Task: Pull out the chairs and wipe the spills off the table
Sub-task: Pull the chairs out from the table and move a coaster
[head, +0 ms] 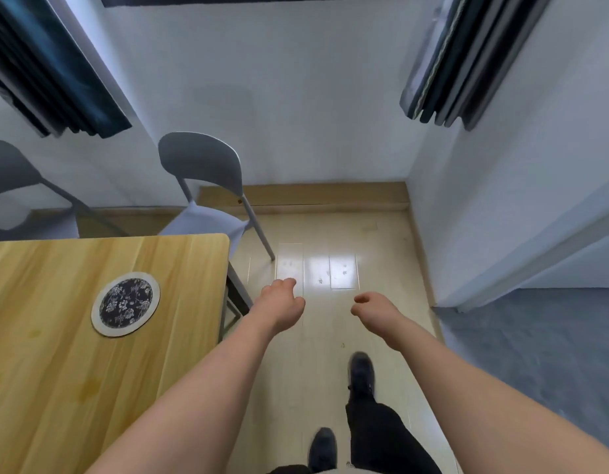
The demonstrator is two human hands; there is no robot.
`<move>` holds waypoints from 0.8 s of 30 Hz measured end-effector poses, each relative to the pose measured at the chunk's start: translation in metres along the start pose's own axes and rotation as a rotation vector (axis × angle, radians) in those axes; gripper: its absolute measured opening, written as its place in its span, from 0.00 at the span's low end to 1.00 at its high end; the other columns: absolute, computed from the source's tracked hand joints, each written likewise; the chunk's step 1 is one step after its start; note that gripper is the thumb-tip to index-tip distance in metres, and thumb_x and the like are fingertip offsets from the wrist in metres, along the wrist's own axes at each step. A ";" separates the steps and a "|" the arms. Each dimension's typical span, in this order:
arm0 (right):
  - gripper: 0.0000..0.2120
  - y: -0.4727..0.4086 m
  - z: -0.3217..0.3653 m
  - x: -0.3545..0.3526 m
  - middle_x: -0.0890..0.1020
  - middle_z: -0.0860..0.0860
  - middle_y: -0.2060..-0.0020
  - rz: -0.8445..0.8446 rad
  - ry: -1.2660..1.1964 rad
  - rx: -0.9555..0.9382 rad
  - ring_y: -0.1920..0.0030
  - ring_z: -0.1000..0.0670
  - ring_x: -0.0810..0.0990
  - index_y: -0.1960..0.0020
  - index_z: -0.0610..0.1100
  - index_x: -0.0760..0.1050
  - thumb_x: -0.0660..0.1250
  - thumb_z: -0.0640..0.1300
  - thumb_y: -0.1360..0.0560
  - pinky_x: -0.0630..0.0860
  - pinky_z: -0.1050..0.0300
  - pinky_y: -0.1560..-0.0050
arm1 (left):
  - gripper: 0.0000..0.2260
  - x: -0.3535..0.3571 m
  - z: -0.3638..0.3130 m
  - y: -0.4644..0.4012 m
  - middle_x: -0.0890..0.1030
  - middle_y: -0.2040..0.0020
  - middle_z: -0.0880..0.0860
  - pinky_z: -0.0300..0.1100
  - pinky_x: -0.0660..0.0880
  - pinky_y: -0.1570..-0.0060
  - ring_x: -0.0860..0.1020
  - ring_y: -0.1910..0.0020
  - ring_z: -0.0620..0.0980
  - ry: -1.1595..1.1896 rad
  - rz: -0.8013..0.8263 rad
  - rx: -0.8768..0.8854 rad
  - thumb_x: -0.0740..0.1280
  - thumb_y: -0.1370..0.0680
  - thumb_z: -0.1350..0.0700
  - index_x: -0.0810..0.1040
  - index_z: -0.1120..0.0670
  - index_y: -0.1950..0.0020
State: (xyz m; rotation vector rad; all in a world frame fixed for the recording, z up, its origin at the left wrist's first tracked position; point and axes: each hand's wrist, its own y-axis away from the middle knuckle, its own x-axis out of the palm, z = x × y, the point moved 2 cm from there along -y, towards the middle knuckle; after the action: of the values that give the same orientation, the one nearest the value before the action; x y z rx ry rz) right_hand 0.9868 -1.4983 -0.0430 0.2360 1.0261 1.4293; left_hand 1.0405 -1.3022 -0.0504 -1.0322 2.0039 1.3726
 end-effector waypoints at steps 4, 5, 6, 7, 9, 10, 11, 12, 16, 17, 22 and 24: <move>0.21 -0.061 0.038 -0.020 0.73 0.44 0.33 0.103 0.027 -0.020 0.35 0.44 0.72 0.29 0.38 0.68 0.60 0.38 0.22 0.69 0.54 0.38 | 0.26 -0.029 -0.005 -0.057 0.64 0.23 0.57 0.52 0.68 0.32 0.65 0.27 0.58 0.057 0.041 -0.111 0.54 0.20 0.54 0.59 0.55 0.22; 0.20 -0.086 0.052 -0.030 0.73 0.45 0.34 0.123 0.027 -0.038 0.36 0.45 0.72 0.30 0.38 0.69 0.60 0.38 0.22 0.68 0.55 0.40 | 0.26 -0.039 -0.008 -0.077 0.63 0.23 0.56 0.51 0.67 0.32 0.65 0.27 0.58 0.081 0.042 -0.131 0.54 0.20 0.55 0.59 0.55 0.21; 0.20 -0.107 0.068 -0.041 0.74 0.45 0.34 0.130 0.035 -0.051 0.38 0.46 0.73 0.30 0.39 0.69 0.60 0.39 0.22 0.69 0.55 0.41 | 0.26 -0.051 -0.013 -0.095 0.63 0.22 0.56 0.50 0.67 0.32 0.65 0.26 0.57 0.093 0.042 -0.148 0.53 0.20 0.55 0.59 0.55 0.21; 0.20 -0.126 0.084 -0.053 0.74 0.45 0.35 0.130 0.032 -0.069 0.40 0.46 0.74 0.31 0.39 0.70 0.61 0.39 0.22 0.69 0.55 0.42 | 0.26 -0.064 -0.018 -0.110 0.63 0.22 0.55 0.49 0.66 0.32 0.65 0.26 0.56 0.110 0.040 -0.160 0.53 0.20 0.55 0.59 0.55 0.21; 0.21 -0.165 0.125 -0.077 0.76 0.43 0.37 0.136 0.041 -0.085 0.43 0.43 0.76 0.30 0.39 0.70 0.61 0.39 0.23 0.72 0.52 0.41 | 0.25 -0.098 -0.029 -0.136 0.64 0.23 0.55 0.48 0.66 0.33 0.66 0.26 0.55 0.084 0.056 -0.195 0.53 0.19 0.56 0.60 0.55 0.21; 0.21 -0.176 0.143 -0.087 0.76 0.42 0.37 0.143 0.041 -0.098 0.44 0.42 0.77 0.30 0.39 0.70 0.61 0.40 0.23 0.72 0.52 0.41 | 0.24 -0.112 -0.033 -0.146 0.66 0.24 0.55 0.47 0.67 0.35 0.67 0.27 0.55 0.053 0.062 -0.204 0.53 0.19 0.56 0.62 0.55 0.22; 0.20 -0.191 0.163 -0.097 0.77 0.43 0.39 0.142 0.040 -0.125 0.46 0.43 0.78 0.31 0.40 0.71 0.61 0.40 0.23 0.73 0.53 0.45 | 0.23 -0.128 -0.036 -0.159 0.67 0.25 0.55 0.47 0.68 0.36 0.69 0.29 0.55 0.041 0.040 -0.208 0.53 0.19 0.56 0.63 0.55 0.23; 0.18 -0.212 0.188 -0.105 0.77 0.45 0.42 0.148 0.046 -0.156 0.50 0.45 0.77 0.34 0.41 0.72 0.60 0.39 0.23 0.72 0.56 0.50 | 0.22 -0.147 -0.038 -0.176 0.69 0.26 0.55 0.47 0.69 0.38 0.70 0.30 0.55 0.056 0.014 -0.225 0.52 0.19 0.57 0.64 0.55 0.24; 0.21 -0.253 0.253 -0.109 0.75 0.48 0.51 0.202 0.075 -0.202 0.58 0.49 0.73 0.32 0.43 0.69 0.60 0.39 0.25 0.66 0.59 0.62 | 0.21 -0.181 -0.032 -0.211 0.71 0.28 0.54 0.43 0.70 0.45 0.72 0.34 0.54 0.244 -0.055 -0.283 0.54 0.19 0.56 0.67 0.53 0.25; 0.23 -0.263 0.267 -0.106 0.75 0.48 0.49 0.230 0.088 -0.202 0.56 0.48 0.73 0.29 0.42 0.67 0.61 0.40 0.25 0.66 0.59 0.62 | 0.20 -0.188 -0.026 -0.221 0.73 0.32 0.54 0.43 0.71 0.46 0.74 0.37 0.54 0.322 -0.084 -0.331 0.56 0.20 0.55 0.70 0.53 0.28; 0.22 -0.316 0.340 -0.091 0.75 0.46 0.49 0.300 0.140 -0.201 0.54 0.45 0.71 0.31 0.35 0.69 0.61 0.39 0.25 0.63 0.59 0.63 | 0.10 -0.239 0.000 -0.290 0.73 0.54 0.60 0.47 0.73 0.54 0.73 0.56 0.58 1.068 -0.373 -0.642 0.59 0.23 0.57 0.75 0.57 0.46; 0.22 -0.338 0.367 -0.083 0.70 0.46 0.56 0.329 0.183 -0.205 0.58 0.46 0.67 0.34 0.30 0.67 0.60 0.37 0.26 0.60 0.55 0.60 | 0.19 -0.253 0.013 -0.319 0.75 0.51 0.59 0.47 0.73 0.53 0.75 0.51 0.58 1.366 -0.400 -0.688 0.60 0.26 0.53 0.74 0.58 0.37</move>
State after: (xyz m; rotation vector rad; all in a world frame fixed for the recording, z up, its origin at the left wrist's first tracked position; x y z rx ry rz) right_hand 1.4922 -1.4811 -0.0279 0.1288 1.0105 1.8704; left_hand 1.4471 -1.2787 -0.0426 -3.0959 1.7601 1.2007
